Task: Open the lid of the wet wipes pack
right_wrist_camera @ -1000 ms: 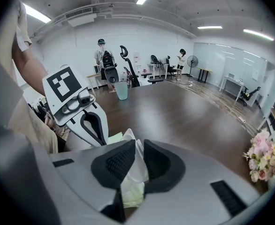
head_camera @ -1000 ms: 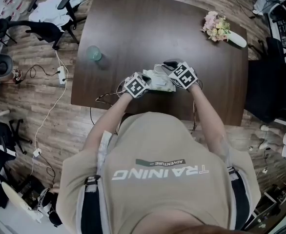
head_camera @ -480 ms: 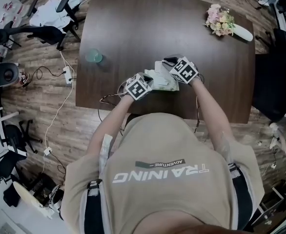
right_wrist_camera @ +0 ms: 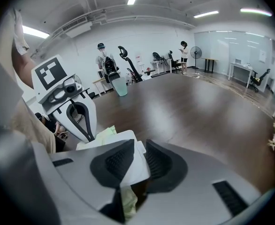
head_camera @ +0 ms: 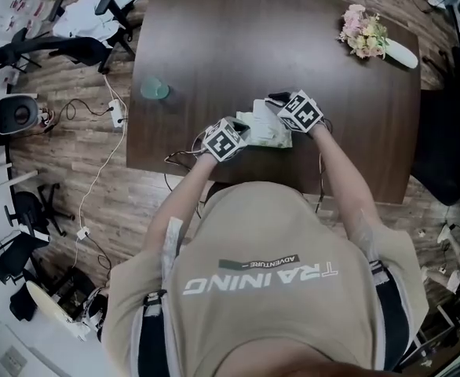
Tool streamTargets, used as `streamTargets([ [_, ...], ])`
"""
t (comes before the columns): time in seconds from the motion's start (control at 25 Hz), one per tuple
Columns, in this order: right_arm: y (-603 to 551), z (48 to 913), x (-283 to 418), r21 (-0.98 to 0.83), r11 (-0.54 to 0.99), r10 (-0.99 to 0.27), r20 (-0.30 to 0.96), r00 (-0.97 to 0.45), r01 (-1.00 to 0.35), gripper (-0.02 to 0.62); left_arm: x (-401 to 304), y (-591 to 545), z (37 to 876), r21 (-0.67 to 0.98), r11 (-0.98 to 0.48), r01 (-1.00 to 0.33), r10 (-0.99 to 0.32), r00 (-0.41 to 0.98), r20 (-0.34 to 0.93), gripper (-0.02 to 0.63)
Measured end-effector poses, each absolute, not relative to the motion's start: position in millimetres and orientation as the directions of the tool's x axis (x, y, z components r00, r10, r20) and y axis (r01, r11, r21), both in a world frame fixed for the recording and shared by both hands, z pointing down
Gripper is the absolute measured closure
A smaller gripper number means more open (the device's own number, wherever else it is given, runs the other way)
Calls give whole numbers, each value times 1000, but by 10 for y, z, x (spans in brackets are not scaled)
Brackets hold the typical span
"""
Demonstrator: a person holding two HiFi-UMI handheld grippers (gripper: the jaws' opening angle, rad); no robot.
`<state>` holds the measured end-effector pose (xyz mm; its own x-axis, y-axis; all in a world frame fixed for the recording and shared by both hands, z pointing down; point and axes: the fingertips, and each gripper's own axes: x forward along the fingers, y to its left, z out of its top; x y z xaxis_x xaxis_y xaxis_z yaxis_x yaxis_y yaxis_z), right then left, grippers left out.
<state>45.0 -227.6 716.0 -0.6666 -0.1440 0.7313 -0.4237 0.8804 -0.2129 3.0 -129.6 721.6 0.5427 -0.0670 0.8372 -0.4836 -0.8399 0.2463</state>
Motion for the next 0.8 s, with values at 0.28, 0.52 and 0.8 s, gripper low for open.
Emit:
streamTargets([
  [0.28, -2211, 7289, 445, -177, 894, -147, 753, -641, -412, 541, 27, -1309, 7238, 258, -842, -474, -53, 549, 834, 597],
  [0.52, -2220, 7247, 467, -142, 885, -206, 735, -646, -443, 541, 16, -1301, 7252, 248, -846, -472, -56, 542, 839, 597],
  [0.8, -2177, 7145, 562, -113, 857, -283, 710, -644, -502, 545, -3, -1264, 7266, 238, -856, -460, -48, 528, 848, 597],
])
